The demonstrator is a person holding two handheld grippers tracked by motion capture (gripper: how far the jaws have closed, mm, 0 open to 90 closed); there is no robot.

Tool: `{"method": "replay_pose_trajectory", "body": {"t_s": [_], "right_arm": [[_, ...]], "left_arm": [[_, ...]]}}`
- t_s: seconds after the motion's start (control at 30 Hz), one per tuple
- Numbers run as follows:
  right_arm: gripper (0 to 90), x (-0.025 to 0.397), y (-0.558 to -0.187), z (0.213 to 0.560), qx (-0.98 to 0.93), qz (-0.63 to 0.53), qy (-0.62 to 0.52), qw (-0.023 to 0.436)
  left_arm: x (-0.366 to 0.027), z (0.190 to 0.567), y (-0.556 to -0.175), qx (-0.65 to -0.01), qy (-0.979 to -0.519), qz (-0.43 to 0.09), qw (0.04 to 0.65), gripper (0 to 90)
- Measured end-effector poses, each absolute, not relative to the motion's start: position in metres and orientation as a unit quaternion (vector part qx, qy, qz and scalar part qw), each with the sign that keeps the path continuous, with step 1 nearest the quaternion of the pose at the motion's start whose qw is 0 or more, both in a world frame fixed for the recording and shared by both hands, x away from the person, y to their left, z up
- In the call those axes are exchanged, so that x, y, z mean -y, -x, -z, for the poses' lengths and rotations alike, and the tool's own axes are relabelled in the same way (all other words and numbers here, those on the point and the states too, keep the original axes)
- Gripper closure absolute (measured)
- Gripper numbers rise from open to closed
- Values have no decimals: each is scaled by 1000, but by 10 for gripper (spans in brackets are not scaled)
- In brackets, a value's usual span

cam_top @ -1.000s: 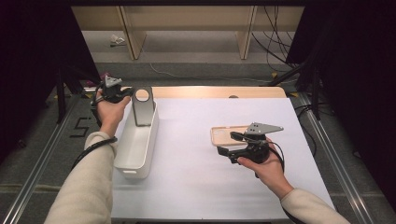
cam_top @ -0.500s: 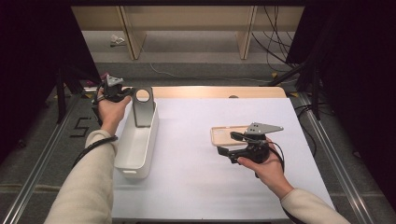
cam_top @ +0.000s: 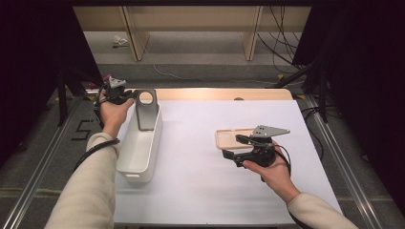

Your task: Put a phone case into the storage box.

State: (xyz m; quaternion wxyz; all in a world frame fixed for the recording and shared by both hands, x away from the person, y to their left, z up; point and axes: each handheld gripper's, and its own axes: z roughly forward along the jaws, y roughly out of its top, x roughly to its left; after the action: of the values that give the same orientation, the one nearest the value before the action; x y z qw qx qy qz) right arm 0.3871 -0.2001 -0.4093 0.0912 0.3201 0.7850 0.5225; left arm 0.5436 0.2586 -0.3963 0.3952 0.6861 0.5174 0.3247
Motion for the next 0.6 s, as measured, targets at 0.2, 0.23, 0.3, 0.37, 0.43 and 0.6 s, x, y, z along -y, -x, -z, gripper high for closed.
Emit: {"method": "replay_pose_trajectory", "body": {"t_s": [0.2, 0.23, 0.3, 0.37, 0.43, 0.6], "right_arm": [[165, 200, -387, 409, -785, -522, -320, 91], [165, 200, -387, 409, -785, -522, -320, 91], [165, 200, -387, 409, -786, -522, -320, 91], [165, 200, -387, 409, -786, -522, -319, 91], [165, 200, -387, 409, -786, -522, -319, 91], [165, 200, -387, 409, -786, -521, -320, 92]], "left_arm": [[-259, 398, -543, -523, -688, -320, 389, 697], [-259, 398, -543, -524, -688, -320, 387, 684], [-259, 398, -543, -525, -688, -319, 387, 668], [-260, 397, -542, -526, -689, -317, 385, 644], [-260, 396, -540, -527, -689, -316, 384, 612], [-262, 393, -534, -526, -688, -311, 392, 535]]}}
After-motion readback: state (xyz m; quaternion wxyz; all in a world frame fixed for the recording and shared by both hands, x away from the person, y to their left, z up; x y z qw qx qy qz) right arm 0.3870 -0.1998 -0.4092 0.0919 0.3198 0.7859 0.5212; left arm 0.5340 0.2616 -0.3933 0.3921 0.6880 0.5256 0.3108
